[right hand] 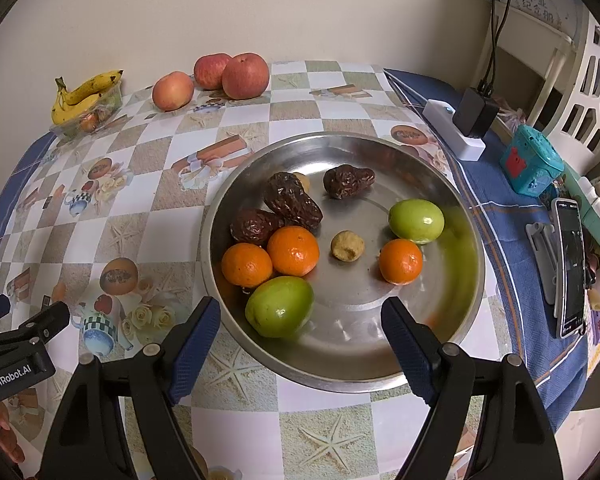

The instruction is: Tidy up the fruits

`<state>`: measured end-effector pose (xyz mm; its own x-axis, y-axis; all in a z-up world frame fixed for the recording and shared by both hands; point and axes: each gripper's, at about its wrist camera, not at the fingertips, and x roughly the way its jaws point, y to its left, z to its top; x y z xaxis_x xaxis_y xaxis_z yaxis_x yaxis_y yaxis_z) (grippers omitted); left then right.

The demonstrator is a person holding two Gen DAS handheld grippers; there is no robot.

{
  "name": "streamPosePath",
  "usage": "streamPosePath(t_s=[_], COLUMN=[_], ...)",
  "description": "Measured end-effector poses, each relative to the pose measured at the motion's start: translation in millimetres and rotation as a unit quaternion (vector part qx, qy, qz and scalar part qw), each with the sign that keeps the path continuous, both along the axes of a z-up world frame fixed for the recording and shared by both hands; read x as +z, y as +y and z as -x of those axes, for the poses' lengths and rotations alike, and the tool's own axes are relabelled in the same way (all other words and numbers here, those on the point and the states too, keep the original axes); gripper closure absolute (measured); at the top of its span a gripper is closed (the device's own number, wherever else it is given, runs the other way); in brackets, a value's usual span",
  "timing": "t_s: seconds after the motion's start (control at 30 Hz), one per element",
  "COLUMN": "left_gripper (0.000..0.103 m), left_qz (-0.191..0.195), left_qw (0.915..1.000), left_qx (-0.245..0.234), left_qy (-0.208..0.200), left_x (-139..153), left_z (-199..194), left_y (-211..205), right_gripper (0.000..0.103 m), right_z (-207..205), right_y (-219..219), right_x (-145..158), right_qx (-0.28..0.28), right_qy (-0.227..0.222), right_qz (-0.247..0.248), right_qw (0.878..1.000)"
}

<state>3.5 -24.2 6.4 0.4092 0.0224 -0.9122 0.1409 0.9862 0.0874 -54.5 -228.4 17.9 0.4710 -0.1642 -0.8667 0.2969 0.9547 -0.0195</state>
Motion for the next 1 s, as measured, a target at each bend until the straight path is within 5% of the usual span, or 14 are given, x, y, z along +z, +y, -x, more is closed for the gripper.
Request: streamPosePath(t_s=[1.0], left_gripper=[0.000], left_qz=[-0.006], left_qw=[0.9998], left_qx=[0.008], left_qy=[0.014], left_x=[-5.8], left_z=[-2.0], left_y=[2.7], right_gripper=[0.020], right_z=[-1.2], right_y=[-0.2], right_x=[-5.6], right_qx=[0.004], right_qy=[0.011], right_qz=[0.001], right_qw=[1.000])
